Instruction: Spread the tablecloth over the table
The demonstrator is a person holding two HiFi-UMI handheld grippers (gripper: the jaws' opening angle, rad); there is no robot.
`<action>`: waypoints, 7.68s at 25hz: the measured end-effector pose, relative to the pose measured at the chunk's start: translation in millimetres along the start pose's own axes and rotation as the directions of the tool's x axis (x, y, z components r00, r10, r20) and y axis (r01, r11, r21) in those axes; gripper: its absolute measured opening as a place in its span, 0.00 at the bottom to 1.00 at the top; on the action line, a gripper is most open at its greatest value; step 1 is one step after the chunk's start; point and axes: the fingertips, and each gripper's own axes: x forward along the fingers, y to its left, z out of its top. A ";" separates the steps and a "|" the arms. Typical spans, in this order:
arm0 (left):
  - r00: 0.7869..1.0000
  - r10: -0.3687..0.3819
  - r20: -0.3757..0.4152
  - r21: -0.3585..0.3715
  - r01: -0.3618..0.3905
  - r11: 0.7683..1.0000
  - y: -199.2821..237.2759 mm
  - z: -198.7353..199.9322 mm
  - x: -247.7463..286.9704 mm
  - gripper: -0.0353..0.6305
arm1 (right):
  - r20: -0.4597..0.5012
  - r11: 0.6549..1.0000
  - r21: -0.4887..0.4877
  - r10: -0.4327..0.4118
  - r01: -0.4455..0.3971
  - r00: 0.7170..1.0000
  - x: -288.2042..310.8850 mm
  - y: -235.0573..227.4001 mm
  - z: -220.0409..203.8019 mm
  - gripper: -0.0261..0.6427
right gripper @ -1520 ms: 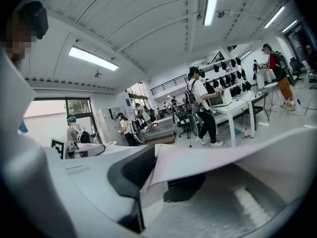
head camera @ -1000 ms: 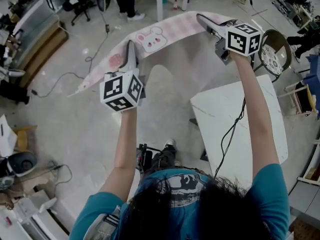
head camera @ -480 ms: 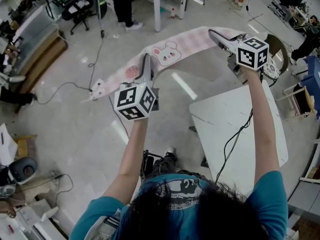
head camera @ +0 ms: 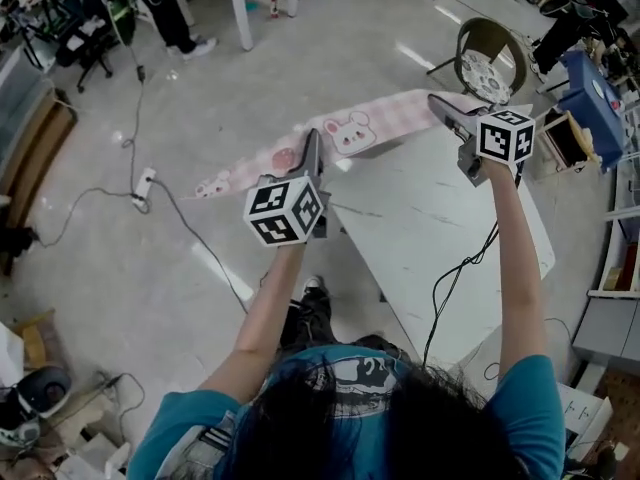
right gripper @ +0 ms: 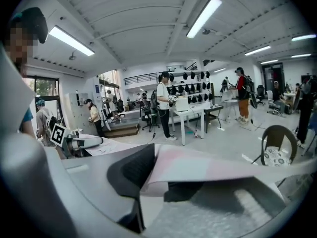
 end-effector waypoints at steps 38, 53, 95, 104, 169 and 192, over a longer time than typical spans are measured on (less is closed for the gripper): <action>0.990 0.110 -0.084 -0.271 -0.129 0.954 -297.4 -211.3 -97.6 0.17 | 0.161 0.909 0.396 0.073 -0.132 0.984 -309.8 -76.2 -219.6 0.12; 0.991 0.071 -0.116 -0.399 -0.113 0.910 -313.4 -249.9 -105.5 0.12 | 0.101 0.891 0.447 0.039 -0.080 0.994 -328.8 -83.2 -252.5 0.12; 0.923 0.171 -0.345 -0.724 -0.378 0.578 -481.1 -543.3 -182.8 0.13 | -0.167 0.838 0.543 0.158 -0.043 0.973 -503.0 -141.1 -490.5 0.11; 0.875 0.157 -0.457 -0.695 -0.462 0.551 -504.5 -587.6 -193.5 0.14 | -0.301 0.859 0.505 0.087 0.082 0.950 -529.0 -151.7 -538.9 0.11; 0.973 -0.111 -0.204 -0.096 0.093 0.991 -519.0 -394.1 -355.6 0.18 | 0.074 0.896 0.359 0.252 -0.262 0.965 -550.3 191.7 -426.2 0.20; 0.970 -0.078 -0.232 0.281 0.144 0.949 -521.7 -369.2 -393.6 0.07 | 0.123 0.939 0.180 0.274 -0.293 0.954 -559.2 246.0 -408.4 0.03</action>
